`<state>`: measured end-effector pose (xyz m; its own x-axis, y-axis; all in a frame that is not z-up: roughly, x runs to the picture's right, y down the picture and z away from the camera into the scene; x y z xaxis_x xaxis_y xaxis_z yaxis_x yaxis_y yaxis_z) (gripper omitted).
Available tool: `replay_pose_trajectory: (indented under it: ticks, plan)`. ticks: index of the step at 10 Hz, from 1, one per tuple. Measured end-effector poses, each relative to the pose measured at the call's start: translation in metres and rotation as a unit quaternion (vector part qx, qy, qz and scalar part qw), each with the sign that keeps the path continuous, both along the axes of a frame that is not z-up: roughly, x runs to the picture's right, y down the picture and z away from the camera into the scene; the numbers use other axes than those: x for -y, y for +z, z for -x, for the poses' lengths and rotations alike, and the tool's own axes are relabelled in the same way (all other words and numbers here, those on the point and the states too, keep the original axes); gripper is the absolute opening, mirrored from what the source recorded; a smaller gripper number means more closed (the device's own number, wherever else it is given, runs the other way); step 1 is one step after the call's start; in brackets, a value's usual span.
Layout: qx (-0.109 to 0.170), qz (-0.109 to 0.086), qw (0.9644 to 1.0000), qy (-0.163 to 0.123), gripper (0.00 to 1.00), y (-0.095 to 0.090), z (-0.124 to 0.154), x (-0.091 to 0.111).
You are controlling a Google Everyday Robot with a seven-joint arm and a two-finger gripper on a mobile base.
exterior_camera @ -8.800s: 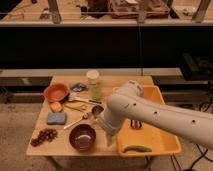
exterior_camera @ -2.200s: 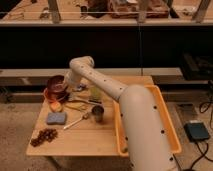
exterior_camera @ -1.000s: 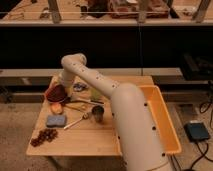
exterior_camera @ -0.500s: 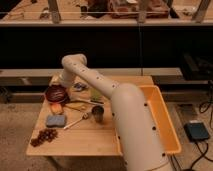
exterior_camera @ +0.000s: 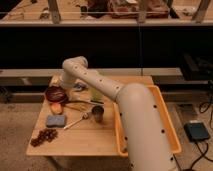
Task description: Stack bowls into tray
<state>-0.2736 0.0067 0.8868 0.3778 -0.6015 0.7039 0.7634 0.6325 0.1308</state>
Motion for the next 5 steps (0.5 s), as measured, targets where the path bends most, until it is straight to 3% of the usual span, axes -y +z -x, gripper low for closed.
replay_pose_trajectory:
  ticks: [3, 5]
  plan:
    - [0.001, 0.001, 1.0, 0.003, 0.8, 0.003, 0.015, -0.006]
    - [-0.002, 0.013, 0.9999, 0.011, 0.8, 0.015, 0.027, -0.014]
